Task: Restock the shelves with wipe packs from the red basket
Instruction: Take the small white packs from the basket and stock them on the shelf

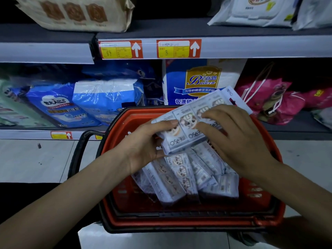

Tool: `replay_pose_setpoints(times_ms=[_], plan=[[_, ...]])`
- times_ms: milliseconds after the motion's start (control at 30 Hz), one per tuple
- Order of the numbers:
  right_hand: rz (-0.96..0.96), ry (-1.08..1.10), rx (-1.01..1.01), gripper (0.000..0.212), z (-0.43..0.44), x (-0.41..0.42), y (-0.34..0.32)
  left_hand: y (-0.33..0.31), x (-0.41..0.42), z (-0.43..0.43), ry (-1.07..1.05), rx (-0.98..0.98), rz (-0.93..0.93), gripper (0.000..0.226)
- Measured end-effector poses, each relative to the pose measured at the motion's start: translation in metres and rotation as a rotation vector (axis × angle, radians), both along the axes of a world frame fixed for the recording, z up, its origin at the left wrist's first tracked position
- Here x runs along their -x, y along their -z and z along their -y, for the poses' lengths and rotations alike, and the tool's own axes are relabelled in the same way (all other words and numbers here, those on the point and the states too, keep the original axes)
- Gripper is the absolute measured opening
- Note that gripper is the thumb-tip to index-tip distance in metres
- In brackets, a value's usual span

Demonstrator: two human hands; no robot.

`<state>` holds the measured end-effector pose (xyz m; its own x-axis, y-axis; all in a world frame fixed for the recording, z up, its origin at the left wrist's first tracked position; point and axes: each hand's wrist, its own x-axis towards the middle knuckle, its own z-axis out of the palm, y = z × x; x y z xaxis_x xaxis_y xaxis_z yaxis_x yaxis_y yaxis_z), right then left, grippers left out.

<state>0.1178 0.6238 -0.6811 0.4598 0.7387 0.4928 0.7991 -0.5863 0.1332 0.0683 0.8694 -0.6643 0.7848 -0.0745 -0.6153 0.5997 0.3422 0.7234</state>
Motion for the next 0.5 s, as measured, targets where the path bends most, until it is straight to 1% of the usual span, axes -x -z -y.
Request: replay_pose_setpoints(times_ms=[67,100,167,300,400,433,467,500], plan=[[-0.065,0.086,0.018,0.054,-0.001,0.001,-0.002,0.003,0.000,-0.002,-0.033,0.003,0.017,0.061],[-0.125,0.142,-0.023,0.059,-0.002,0.002,-0.003,0.004,0.000,-0.003,-0.057,0.005,0.024,0.064],[-0.294,0.252,-0.211,0.058,-0.005,0.006,-0.007,0.003,-0.001,-0.005,-0.109,0.015,0.034,0.068],[-0.844,0.441,-0.688,0.054,-0.014,0.009,-0.021,0.000,0.001,-0.004,-0.190,0.086,0.002,0.068],[-1.307,0.559,-0.934,0.053,-0.017,0.004,-0.026,-0.004,0.002,-0.004,-0.190,0.129,0.003,0.065],[-1.407,0.572,-1.006,0.053,-0.018,0.003,-0.027,-0.005,0.002,-0.003,-0.188,0.136,0.006,0.063],[-1.464,0.570,-1.072,0.053,-0.019,0.002,-0.028,-0.007,0.002,-0.002,-0.184,0.139,0.011,0.059],[-1.474,0.543,-1.137,0.055,-0.019,0.000,-0.028,-0.010,0.002,-0.001,-0.181,0.141,0.022,0.050]])
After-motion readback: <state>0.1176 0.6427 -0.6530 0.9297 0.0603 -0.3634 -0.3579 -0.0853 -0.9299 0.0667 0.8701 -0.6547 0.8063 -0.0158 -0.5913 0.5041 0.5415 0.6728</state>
